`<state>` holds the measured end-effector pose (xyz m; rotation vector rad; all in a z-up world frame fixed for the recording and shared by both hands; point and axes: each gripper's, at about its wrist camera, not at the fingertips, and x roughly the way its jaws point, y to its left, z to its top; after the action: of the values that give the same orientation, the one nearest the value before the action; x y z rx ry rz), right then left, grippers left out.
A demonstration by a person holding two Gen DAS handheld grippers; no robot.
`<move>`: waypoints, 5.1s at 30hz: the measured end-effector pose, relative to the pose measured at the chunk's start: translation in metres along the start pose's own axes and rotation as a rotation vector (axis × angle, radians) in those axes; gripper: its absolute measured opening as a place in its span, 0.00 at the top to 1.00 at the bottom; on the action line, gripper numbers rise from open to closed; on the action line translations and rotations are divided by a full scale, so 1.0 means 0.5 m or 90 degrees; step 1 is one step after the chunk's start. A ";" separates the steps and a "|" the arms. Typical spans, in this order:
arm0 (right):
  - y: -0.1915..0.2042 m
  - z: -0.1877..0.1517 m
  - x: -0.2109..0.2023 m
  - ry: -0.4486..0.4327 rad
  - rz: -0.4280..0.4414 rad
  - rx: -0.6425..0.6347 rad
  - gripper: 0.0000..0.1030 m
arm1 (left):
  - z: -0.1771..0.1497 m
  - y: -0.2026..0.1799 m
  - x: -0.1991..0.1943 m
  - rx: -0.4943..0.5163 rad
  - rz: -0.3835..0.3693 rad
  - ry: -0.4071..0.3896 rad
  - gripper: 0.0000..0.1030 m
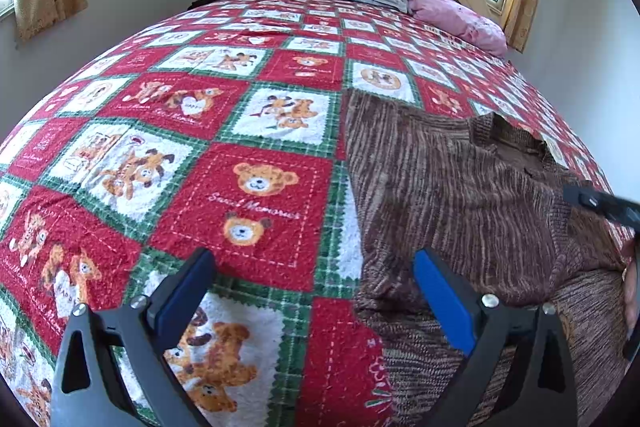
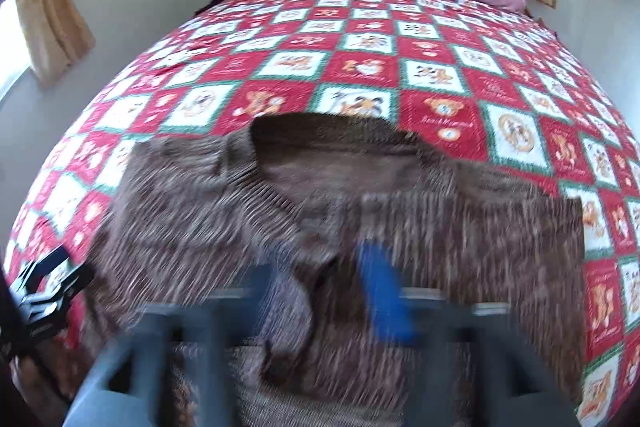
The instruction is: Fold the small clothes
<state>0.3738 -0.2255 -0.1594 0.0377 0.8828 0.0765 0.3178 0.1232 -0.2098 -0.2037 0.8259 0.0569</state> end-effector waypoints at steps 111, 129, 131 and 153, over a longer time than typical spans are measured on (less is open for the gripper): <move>-0.025 -0.299 -0.185 -0.010 -0.032 -0.075 0.54 | -0.096 -0.124 -0.167 0.163 0.017 -0.031 0.00; -0.032 -0.414 -0.271 -0.027 -0.025 -0.019 0.54 | -0.213 -0.141 -0.252 0.180 -0.001 -0.034 0.00; -0.033 -0.426 -0.283 -0.028 -0.024 -0.016 0.54 | -0.227 -0.141 -0.263 0.180 -0.003 -0.033 0.00; -0.070 -0.574 -0.394 -0.021 -0.047 0.011 0.54 | -0.371 -0.126 -0.341 0.231 0.013 0.006 0.00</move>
<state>0.0291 -0.2765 -0.1919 0.0232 0.8505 -0.0006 0.0761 0.0289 -0.1967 0.1463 0.8335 -0.0756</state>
